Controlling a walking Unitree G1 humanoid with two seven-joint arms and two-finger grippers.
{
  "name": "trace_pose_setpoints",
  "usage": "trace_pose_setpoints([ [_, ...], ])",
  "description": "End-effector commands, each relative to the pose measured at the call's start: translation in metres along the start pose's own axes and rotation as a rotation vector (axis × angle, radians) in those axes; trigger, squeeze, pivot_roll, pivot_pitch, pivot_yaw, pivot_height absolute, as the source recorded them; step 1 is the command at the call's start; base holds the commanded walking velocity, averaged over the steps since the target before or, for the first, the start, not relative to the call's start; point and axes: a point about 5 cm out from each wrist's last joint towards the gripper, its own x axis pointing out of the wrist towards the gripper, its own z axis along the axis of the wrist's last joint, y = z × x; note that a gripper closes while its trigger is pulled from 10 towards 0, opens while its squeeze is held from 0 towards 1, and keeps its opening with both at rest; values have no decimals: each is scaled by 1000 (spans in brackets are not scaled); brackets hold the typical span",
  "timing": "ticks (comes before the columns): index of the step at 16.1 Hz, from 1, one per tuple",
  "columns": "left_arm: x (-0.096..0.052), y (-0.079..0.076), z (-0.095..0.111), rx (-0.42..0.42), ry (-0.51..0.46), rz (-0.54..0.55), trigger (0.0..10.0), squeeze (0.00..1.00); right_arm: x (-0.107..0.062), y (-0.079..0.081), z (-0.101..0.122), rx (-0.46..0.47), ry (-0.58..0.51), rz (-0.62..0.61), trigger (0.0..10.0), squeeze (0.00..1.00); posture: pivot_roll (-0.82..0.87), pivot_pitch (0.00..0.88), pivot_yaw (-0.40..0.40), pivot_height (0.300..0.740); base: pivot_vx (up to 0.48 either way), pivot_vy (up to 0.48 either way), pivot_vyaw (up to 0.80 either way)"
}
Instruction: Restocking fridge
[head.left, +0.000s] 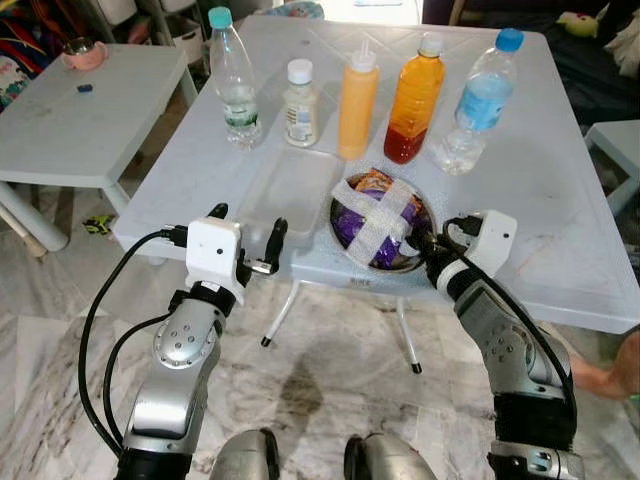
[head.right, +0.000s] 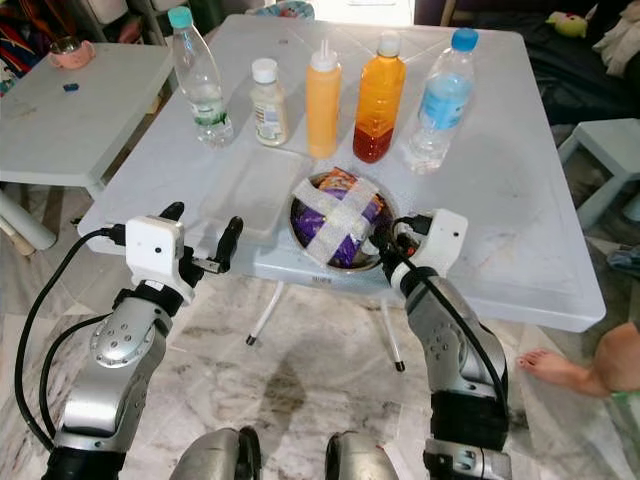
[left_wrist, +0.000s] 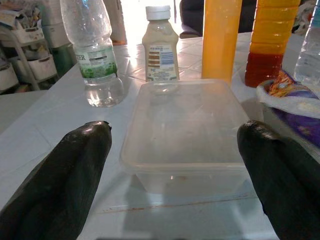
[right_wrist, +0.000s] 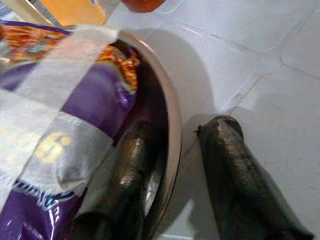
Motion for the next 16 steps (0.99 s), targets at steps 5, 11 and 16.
trace_pose_setpoints([
  [5, 2, 0, 2, 14, -8, 0, 10000, 0, 2, -12, -16, 45, 79, -78, 0, 0, -14, 119, 22, 740, 0, 0, 0],
  [11, 3, -2, 2, 11, -10, -5, 10000, 0, 0, -17, -14, 72, 57, -138, 0, 0, -18, 121, 24, 740, 0, 0, 0],
  [16, 1, -12, 3, -34, -16, -101, 10000, 0, -7, -22, -11, 68, -1, -238, 0, 0, -23, 120, 19, 740, 0, 0, 0],
])
